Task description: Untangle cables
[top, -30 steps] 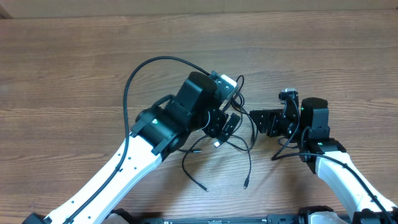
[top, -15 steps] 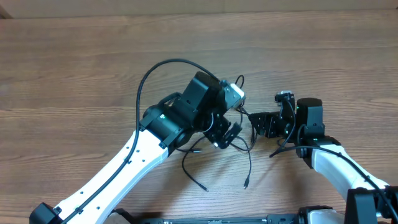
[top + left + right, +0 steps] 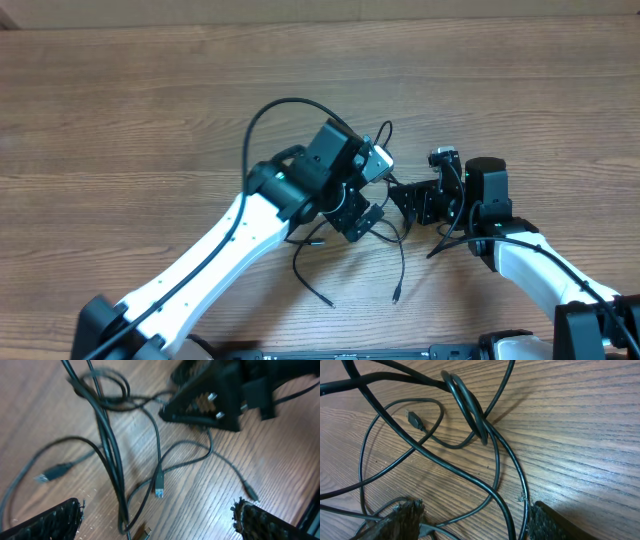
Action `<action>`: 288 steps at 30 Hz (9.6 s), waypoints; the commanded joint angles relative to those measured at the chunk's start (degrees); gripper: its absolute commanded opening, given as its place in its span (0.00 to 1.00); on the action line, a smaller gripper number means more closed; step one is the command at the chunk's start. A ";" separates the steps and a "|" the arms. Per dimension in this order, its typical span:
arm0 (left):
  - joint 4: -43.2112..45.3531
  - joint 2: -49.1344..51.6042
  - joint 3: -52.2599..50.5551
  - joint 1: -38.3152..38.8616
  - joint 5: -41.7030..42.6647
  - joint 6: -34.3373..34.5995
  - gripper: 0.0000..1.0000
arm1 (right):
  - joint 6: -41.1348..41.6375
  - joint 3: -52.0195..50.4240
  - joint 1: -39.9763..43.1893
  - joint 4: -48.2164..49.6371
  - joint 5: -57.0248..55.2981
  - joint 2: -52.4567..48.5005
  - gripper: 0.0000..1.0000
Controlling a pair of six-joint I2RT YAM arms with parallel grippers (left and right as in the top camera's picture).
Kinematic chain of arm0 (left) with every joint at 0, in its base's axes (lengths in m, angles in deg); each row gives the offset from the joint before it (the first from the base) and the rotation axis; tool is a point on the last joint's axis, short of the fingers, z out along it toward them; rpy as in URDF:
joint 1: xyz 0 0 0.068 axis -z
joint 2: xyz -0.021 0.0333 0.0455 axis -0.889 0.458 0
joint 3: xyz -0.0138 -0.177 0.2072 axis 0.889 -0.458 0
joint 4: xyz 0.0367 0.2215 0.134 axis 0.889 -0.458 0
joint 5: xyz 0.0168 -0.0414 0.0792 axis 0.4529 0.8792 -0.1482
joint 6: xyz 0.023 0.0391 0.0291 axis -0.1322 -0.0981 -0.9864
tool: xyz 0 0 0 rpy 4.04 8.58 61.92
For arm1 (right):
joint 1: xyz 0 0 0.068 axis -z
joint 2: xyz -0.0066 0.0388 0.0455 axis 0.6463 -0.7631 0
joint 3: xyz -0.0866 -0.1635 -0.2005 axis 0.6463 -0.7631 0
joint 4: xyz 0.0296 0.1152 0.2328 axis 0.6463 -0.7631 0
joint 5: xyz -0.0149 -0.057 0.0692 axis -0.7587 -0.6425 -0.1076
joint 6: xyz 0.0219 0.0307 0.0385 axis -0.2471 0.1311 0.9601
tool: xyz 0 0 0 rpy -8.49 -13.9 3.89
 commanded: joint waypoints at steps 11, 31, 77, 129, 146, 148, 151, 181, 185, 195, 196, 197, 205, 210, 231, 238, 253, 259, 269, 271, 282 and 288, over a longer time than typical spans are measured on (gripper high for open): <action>0.52 7.06 0.26 -0.22 -3.61 -2.14 0.82 | -0.70 0.57 -0.22 0.09 0.59 -0.20 0.70; 5.55 7.06 0.26 -0.22 -3.56 -0.83 0.79 | -2.62 0.57 -0.24 0.17 1.57 -5.55 0.59; -3.28 7.08 0.26 -24.79 -17.11 21.29 0.04 | 46.27 1.84 -0.15 25.68 22.40 55.39 0.04; 0.94 7.13 0.26 -41.35 -9.03 24.87 0.04 | 56.59 4.07 -0.15 35.12 -16.55 54.42 0.04; 1.01 7.13 0.26 -38.49 8.07 24.04 0.04 | 49.70 4.07 -0.07 32.44 -26.32 33.92 0.04; 1.01 7.13 0.26 -38.16 8.07 24.02 0.04 | 49.68 4.07 0.52 31.98 -27.30 33.20 0.04; 1.03 7.13 0.26 -37.90 8.07 24.04 0.04 | 49.68 4.07 2.82 29.44 -27.45 33.09 0.04; 2.32 7.13 0.26 -37.46 8.07 24.04 0.04 | 48.37 4.02 42.73 2.36 -15.08 32.22 0.04; 2.51 7.13 0.26 -37.46 8.02 24.02 0.04 | 44.76 4.02 45.00 0.17 -16.63 29.92 0.04; 2.60 7.13 0.26 -37.46 7.17 24.04 0.04 | 41.29 4.02 46.34 3.21 5.38 25.62 0.04; 2.60 7.13 0.26 -37.46 7.17 24.04 0.04 | 40.57 4.02 46.34 4.50 10.32 25.51 0.04; 2.60 7.13 0.26 -37.46 7.17 24.04 0.04 | 39.65 4.02 46.34 5.64 14.78 25.46 0.04; 3.15 7.13 0.26 -37.46 7.19 24.04 0.04 | 29.38 4.02 46.34 8.52 52.72 25.46 0.04; 4.28 7.13 0.26 -37.42 7.21 24.06 0.04 | 24.28 3.85 45.70 6.75 61.37 25.59 0.04; 4.55 7.13 0.26 -36.81 7.21 24.26 0.04 | 46.45 3.91 29.09 24.28 14.78 22.71 0.04; 5.09 7.13 0.26 -36.68 7.21 24.26 0.04 | 53.20 6.01 23.08 36.54 -2.71 7.19 0.04; 4.11 7.13 0.26 -36.68 7.21 24.24 0.04 | 53.05 29.94 25.68 45.16 -30.95 -25.49 0.04; 2.49 7.13 0.26 -36.68 7.21 24.13 0.04 | 53.07 29.94 34.69 42.95 -39.45 -25.49 0.04; 2.47 7.13 0.26 -36.65 16.11 15.41 0.04 | 53.07 31.80 45.44 41.31 -40.92 -31.30 0.04; 2.34 7.13 0.26 -36.59 16.28 15.41 0.04 | 53.27 33.55 45.24 41.40 -40.50 -34.45 0.04; 1.42 7.13 0.26 -35.23 16.44 13.00 0.04 | 46.53 41.07 46.86 41.22 -41.20 -42.10 0.04; 1.53 7.13 0.26 -35.23 16.41 12.55 0.04 | 39.76 41.44 48.50 39.47 -41.09 -42.42 0.94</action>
